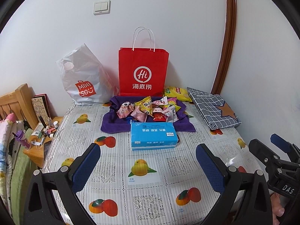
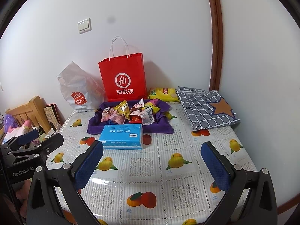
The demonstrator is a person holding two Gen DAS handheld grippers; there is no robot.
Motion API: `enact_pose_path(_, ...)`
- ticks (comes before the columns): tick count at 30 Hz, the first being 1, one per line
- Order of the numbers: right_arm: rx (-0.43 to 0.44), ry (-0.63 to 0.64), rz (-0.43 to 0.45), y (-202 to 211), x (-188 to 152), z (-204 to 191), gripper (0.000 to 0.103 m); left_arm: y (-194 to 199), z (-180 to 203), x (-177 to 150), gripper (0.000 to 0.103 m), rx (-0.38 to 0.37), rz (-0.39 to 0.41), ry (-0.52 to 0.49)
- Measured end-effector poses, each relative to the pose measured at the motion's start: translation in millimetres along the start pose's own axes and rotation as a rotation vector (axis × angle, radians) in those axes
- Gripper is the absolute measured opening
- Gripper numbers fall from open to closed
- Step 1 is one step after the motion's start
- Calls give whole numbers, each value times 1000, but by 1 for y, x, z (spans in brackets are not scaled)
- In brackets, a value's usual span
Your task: Organize snacks
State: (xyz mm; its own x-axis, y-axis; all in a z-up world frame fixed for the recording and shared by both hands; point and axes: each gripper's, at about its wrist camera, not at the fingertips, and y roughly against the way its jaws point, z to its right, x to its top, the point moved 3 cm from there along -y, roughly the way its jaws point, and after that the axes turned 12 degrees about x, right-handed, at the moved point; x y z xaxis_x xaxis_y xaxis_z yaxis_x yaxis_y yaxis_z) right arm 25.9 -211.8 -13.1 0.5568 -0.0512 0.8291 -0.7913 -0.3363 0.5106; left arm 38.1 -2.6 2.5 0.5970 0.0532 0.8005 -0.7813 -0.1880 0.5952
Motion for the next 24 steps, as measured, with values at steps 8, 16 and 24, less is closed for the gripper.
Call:
enact_pose_path(8,1,-1,3,1,0,0,103,1,0,-1,103,1,0,1)
enact_pose_path(16,2,-2,4,1,0,0,103,1,0,-1,103,0,0,2)
enact_pose_path(24,4,-2,7,3,0,-2,103,1,0,-1,103,0,0,4)
